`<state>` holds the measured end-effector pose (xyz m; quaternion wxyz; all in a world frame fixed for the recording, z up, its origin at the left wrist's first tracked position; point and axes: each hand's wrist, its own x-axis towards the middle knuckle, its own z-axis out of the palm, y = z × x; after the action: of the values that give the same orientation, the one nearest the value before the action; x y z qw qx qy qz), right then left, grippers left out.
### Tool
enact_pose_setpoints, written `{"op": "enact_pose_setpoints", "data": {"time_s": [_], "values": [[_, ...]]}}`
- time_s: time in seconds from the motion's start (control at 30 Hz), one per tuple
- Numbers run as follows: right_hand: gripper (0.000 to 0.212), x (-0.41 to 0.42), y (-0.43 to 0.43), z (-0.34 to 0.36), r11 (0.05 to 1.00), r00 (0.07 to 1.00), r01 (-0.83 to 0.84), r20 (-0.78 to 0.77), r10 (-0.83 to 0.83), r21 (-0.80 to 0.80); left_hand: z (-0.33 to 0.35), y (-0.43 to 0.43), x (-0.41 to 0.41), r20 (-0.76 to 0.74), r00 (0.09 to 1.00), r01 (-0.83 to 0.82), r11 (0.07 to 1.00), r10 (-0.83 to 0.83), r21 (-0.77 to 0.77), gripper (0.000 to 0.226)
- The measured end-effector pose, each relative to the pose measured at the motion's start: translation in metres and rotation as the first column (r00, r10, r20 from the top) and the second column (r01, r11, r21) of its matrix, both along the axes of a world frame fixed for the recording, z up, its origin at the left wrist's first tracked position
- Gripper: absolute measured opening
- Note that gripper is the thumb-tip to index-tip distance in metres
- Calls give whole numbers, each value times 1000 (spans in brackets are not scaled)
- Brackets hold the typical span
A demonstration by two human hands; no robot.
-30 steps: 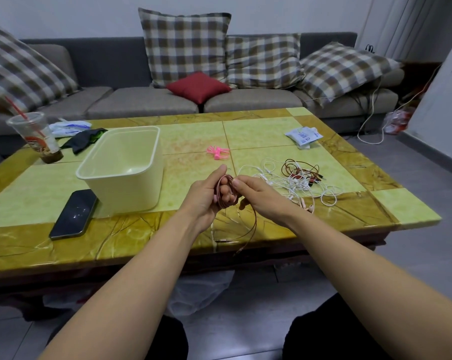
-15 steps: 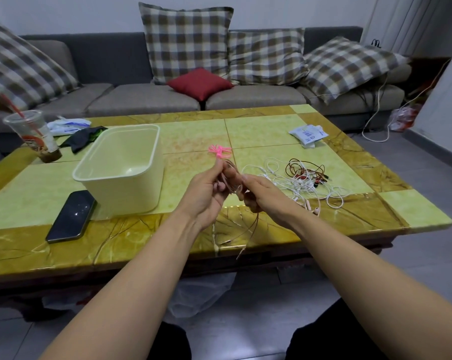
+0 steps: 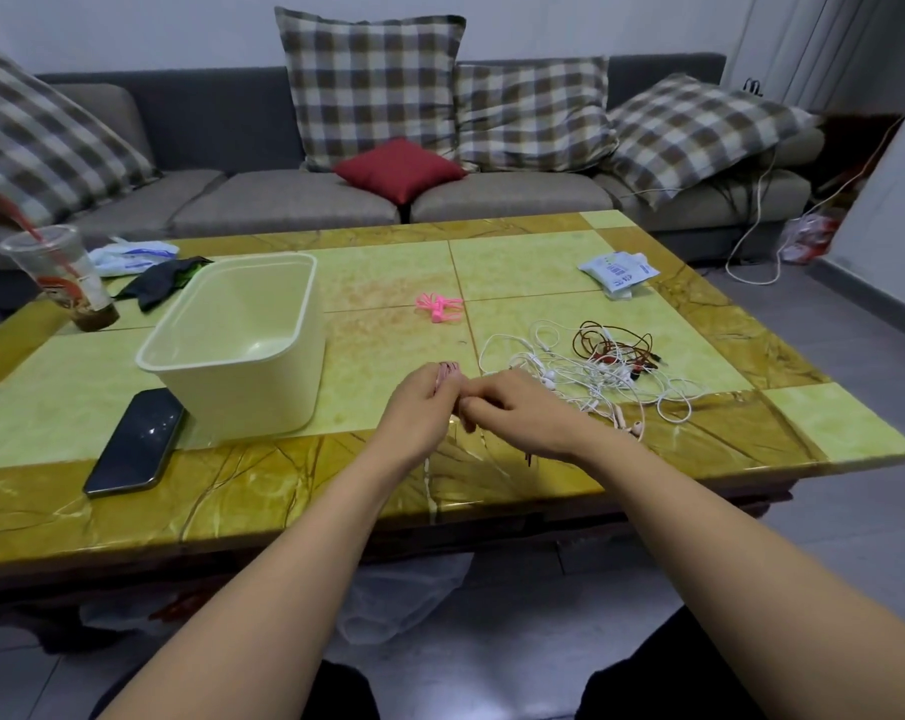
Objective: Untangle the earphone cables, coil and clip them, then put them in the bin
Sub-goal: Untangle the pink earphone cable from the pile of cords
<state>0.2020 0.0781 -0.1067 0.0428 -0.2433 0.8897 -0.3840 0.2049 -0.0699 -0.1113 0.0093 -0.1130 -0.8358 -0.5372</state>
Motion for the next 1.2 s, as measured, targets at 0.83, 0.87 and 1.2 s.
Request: {"op": "enact_pose_setpoints", "data": {"time_s": [0.83, 0.87, 1.2], "values": [[28, -17, 11, -10, 932, 953, 45, 295, 69, -361, 7, -4, -4, 412, 901, -99, 864, -132, 494, 16], [27, -19, 12, -12, 941, 956, 33, 286, 69, -337, 7, -4, -4, 418, 900, -103, 867, -127, 487, 16], [18, -22, 17, -23, 982, 967, -29, 245, 75, -187, 12, -10, -4, 471, 850, 18, 904, -238, 426, 25]]}}
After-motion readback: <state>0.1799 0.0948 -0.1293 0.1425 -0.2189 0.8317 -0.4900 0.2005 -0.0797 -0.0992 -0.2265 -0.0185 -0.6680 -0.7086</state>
